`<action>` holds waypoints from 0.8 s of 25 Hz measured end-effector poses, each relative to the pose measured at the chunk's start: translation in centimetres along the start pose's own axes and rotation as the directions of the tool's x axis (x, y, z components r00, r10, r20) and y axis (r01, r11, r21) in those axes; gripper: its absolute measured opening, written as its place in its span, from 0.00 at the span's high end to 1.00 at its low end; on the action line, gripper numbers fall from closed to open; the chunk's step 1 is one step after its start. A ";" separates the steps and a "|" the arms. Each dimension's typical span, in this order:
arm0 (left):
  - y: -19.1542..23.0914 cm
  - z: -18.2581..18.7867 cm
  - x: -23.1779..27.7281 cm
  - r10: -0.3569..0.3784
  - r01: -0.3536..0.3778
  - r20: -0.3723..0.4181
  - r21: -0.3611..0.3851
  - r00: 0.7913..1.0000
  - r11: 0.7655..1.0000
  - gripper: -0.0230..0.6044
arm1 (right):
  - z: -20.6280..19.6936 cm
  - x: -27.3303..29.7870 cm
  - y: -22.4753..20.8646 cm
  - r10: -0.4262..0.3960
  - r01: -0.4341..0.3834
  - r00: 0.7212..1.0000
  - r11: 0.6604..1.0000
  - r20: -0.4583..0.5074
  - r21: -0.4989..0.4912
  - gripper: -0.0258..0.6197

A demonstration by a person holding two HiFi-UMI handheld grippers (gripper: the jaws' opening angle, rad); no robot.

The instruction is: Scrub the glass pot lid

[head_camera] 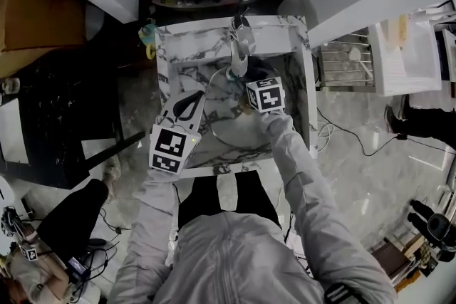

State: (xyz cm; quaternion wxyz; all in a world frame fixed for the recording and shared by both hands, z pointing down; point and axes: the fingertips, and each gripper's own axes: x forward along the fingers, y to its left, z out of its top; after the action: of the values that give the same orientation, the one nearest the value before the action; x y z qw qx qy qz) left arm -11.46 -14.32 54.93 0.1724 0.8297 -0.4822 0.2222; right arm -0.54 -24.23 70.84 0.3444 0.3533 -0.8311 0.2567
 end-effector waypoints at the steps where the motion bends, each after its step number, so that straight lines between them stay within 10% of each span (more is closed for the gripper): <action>1: -0.1 -0.2 0.0 0.000 0.000 0.000 -0.002 1.000 1.000 0.92 | 0.0 0.1 0.0 -0.003 0.003 1.000 1.000 0.003 -0.001 0.87; 20: -0.1 -0.7 -0.4 0.033 -0.033 -0.004 -0.007 0.999 0.999 0.92 | -0.1 1.5 5.8 0.149 -0.152 0.988 0.985 -0.036 -0.083 0.87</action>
State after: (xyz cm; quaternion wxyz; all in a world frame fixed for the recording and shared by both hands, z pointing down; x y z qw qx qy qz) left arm -11.73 -13.62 55.26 0.1724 0.8207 -0.4961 0.2250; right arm -5.67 -21.14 70.96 0.3510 0.2706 -0.8604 0.2516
